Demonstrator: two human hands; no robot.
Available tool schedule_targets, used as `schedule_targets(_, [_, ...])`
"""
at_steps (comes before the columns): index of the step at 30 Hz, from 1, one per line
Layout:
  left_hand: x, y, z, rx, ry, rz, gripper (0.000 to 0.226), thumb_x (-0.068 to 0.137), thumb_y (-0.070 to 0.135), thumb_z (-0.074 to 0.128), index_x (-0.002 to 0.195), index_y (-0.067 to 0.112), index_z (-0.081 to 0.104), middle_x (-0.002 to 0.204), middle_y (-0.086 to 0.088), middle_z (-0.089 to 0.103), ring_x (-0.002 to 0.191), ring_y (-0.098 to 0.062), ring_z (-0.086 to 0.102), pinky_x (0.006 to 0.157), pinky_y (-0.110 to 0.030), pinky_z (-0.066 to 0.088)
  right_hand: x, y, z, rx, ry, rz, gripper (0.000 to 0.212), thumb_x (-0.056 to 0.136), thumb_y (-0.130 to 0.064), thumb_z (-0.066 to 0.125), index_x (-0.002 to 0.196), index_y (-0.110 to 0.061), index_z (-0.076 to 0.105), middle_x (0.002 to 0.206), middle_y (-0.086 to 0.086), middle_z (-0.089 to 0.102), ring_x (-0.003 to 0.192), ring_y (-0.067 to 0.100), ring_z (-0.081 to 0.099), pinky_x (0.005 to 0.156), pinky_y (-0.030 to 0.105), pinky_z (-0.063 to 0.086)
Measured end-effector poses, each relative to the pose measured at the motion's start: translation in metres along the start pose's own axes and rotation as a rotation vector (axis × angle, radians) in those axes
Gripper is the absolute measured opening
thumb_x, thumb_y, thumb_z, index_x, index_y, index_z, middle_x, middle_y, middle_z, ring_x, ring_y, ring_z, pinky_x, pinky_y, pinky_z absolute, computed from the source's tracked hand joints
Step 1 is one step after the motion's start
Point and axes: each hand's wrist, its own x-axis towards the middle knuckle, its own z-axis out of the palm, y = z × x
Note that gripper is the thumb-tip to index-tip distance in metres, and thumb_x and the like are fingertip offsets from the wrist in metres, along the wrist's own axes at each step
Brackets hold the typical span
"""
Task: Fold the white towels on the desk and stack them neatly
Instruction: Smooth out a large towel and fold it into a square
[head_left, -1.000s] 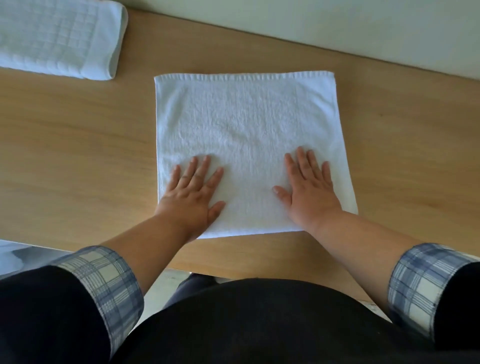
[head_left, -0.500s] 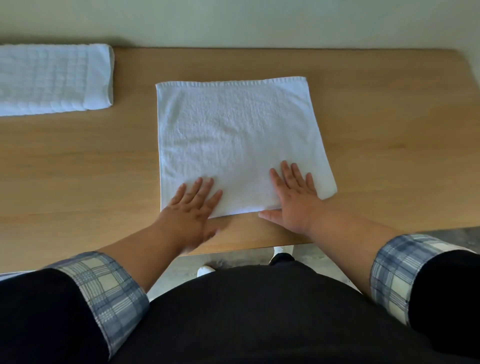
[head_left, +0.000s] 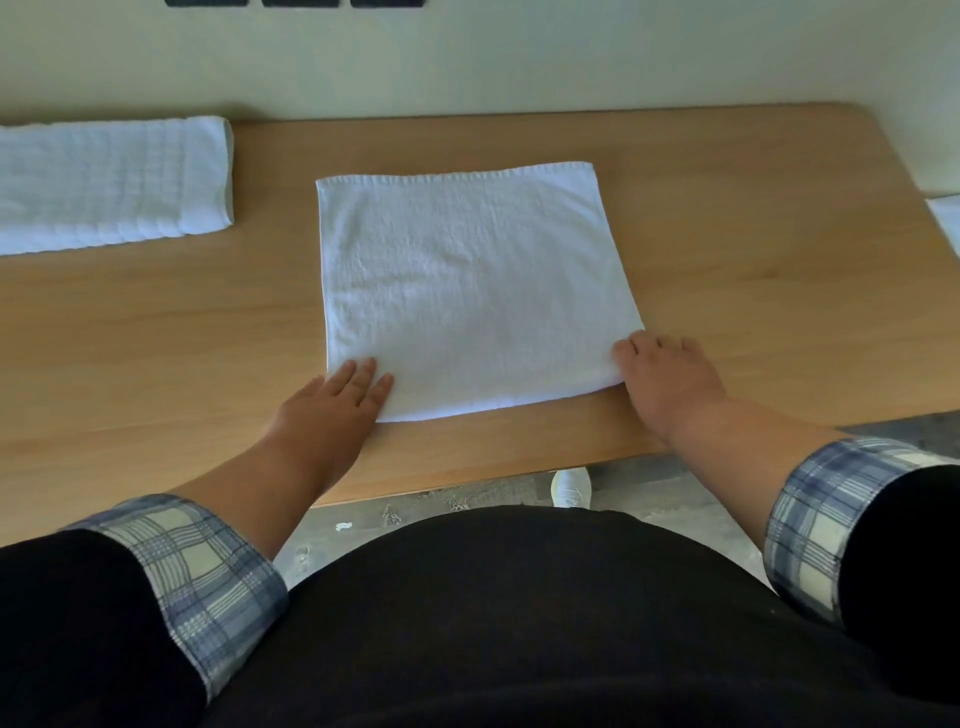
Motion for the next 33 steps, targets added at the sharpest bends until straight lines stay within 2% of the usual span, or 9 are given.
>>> schedule_targets(4, [-0.001, -0.011, -0.015, -0.015, -0.010, -0.048, 0.067, 0.098, 0.007, 0.032, 0.158, 0.024, 0.007, 0.165, 0.005, 0.011, 0.148, -0.016, 0.022, 0.113, -0.035, 0.032, 0.004, 0.006, -0.012, 0.036, -0.035, 0.051, 0.028, 0.088, -0.007, 0.049, 0.114, -0.018, 0.052, 0.111, 0.006, 0.057, 0.102, 0.027, 0.056, 0.084, 0.036, 0.042])
schedule_targets(6, [-0.006, -0.019, -0.022, -0.049, -0.014, -0.112, 0.063, 0.095, 0.005, 0.036, 0.152, 0.030, 0.024, 0.153, 0.008, 0.040, 0.132, -0.017, 0.049, 0.096, -0.035, 0.048, -0.003, 0.010, -0.012, 0.090, -0.032, 0.057, 0.024, 0.090, -0.008, 0.048, 0.111, -0.019, 0.054, 0.111, 0.006, 0.057, 0.102, 0.026, 0.053, 0.076, 0.034, 0.038])
schedule_targets(8, [-0.014, -0.025, -0.030, -0.078, -0.033, -0.155, 0.062, 0.092, 0.004, 0.036, 0.145, 0.035, 0.030, 0.134, 0.011, 0.057, 0.111, -0.019, 0.061, 0.079, -0.035, 0.051, -0.012, 0.013, -0.013, 0.183, -0.025, 0.074, 0.018, 0.092, -0.016, 0.048, 0.108, -0.019, 0.055, 0.112, 0.005, 0.056, 0.103, 0.026, 0.050, 0.076, 0.034, 0.037])
schedule_targets(11, [-0.019, -0.033, -0.049, -0.181, -0.023, -0.206, 0.045, 0.092, 0.012, 0.036, 0.128, 0.038, 0.044, 0.117, 0.010, 0.062, 0.095, -0.018, 0.064, 0.072, -0.033, 0.050, -0.022, 0.016, -0.022, 0.428, 0.012, 0.181, 0.010, 0.092, -0.023, 0.048, 0.098, -0.019, 0.055, 0.103, 0.004, 0.051, 0.103, 0.028, 0.047, 0.078, 0.038, 0.042])
schedule_targets(13, [-0.021, -0.044, -0.062, -0.372, 0.093, -0.271, 0.019, 0.092, 0.026, 0.037, 0.097, 0.033, 0.054, 0.092, 0.008, 0.063, 0.075, -0.015, 0.060, 0.063, -0.032, 0.048, -0.026, 0.017, -0.034, 0.623, 0.109, 0.280, 0.009, 0.089, -0.021, 0.049, 0.081, -0.016, 0.048, 0.091, 0.002, 0.049, 0.090, 0.029, 0.049, 0.068, 0.038, 0.038])
schedule_targets(15, [-0.020, -0.054, -0.076, -0.580, 0.226, -0.346, 0.012, 0.091, 0.035, 0.043, 0.084, 0.031, 0.052, 0.078, 0.009, 0.059, 0.065, -0.013, 0.056, 0.056, -0.030, 0.043, -0.025, 0.020, -0.045, 0.809, 0.228, 0.367, 0.017, 0.086, -0.019, 0.050, 0.070, -0.014, 0.044, 0.077, 0.005, 0.050, 0.071, 0.027, 0.048, 0.055, 0.036, 0.032])
schedule_targets(20, [0.002, -0.069, -0.104, -0.857, 0.429, -0.487, 0.014, 0.091, 0.043, 0.044, 0.096, 0.034, 0.053, 0.080, 0.010, 0.058, 0.068, -0.015, 0.055, 0.053, -0.028, 0.038, 0.004, 0.028, -0.075, 1.075, 0.366, 0.473, 0.012, 0.089, -0.018, 0.050, 0.078, -0.014, 0.048, 0.073, 0.000, 0.049, 0.060, 0.015, 0.043, 0.051, 0.029, 0.029])
schedule_targets(25, [0.047, -0.088, -0.106, -0.969, 0.459, -0.640, 0.025, 0.094, 0.051, 0.038, 0.106, 0.033, 0.050, 0.084, 0.013, 0.056, 0.073, -0.015, 0.053, 0.058, -0.033, 0.038, 0.067, 0.031, -0.088, 1.271, 0.411, 0.568, 0.014, 0.091, -0.028, 0.046, 0.100, -0.020, 0.052, 0.082, -0.012, 0.053, 0.070, 0.002, 0.049, 0.056, 0.024, 0.035])
schedule_targets(33, [0.135, -0.109, -0.100, -1.105, 0.527, -0.799, 0.021, 0.094, 0.054, 0.041, 0.105, 0.036, 0.046, 0.080, 0.016, 0.049, 0.070, -0.003, 0.046, 0.055, -0.025, 0.032, 0.172, 0.026, -0.067, 1.227, 0.424, 0.629, 0.027, 0.101, -0.028, 0.038, 0.120, -0.013, 0.048, 0.096, -0.006, 0.053, 0.085, 0.017, 0.049, 0.071, 0.024, 0.032])
